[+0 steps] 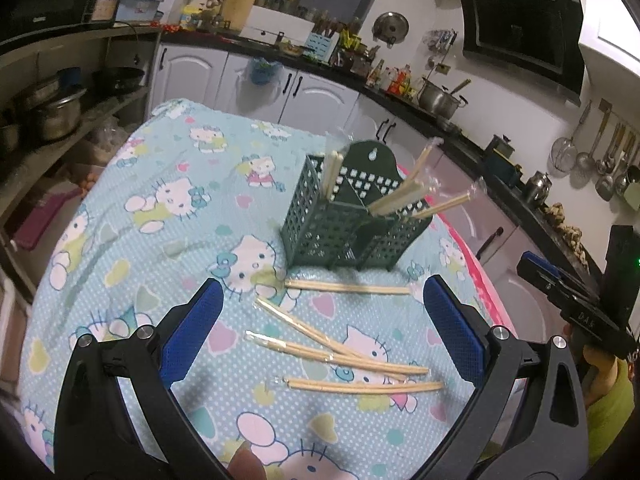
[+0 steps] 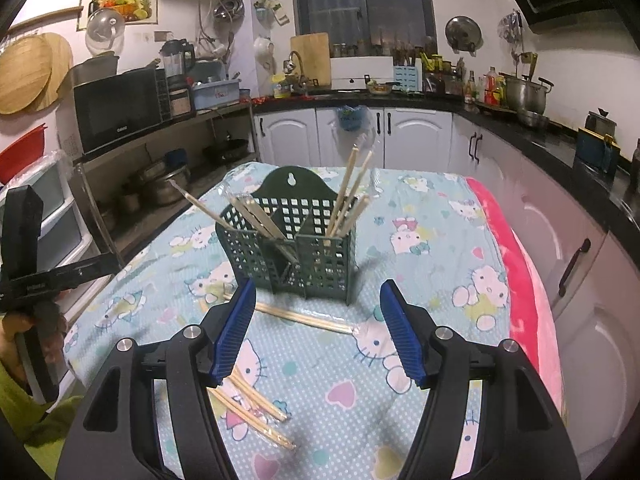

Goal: Organize utensils
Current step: 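Pull both open tools back and lower them toward the loose chopsticks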

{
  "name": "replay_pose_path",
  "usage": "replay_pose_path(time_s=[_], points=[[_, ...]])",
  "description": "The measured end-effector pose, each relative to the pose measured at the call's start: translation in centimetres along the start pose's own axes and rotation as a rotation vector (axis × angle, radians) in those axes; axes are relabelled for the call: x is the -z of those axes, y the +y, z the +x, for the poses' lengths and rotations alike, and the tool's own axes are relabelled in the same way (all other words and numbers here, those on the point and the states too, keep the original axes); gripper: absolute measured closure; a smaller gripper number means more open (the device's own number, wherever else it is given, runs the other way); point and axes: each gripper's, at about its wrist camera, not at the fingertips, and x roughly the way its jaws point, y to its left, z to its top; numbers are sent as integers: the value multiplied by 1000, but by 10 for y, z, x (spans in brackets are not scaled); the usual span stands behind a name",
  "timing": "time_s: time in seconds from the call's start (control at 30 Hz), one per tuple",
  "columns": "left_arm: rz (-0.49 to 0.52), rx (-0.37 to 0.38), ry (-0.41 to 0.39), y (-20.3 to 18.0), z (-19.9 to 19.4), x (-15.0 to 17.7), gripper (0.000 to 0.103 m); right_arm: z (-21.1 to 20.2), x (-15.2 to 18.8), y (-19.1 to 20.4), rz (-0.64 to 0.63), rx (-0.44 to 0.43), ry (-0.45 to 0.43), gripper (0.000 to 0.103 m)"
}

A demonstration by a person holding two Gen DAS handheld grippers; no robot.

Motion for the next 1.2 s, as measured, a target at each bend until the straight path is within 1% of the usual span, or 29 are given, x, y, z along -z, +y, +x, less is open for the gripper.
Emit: replay_pose_path(time_s=[0.33, 0.63, 0.97, 1.2], points=[[2, -1, 69, -5, 17, 17, 11, 2, 10, -12, 21, 19, 13, 41], [-7, -9, 128, 0, 34, 30, 11, 11, 19, -24, 39, 46, 36, 41], [-33, -14, 188, 9, 49, 40, 11, 32, 32, -35, 57, 54, 91, 41], [-79, 8, 213, 19, 56, 45, 11, 48, 40, -42, 59, 64, 133, 41]])
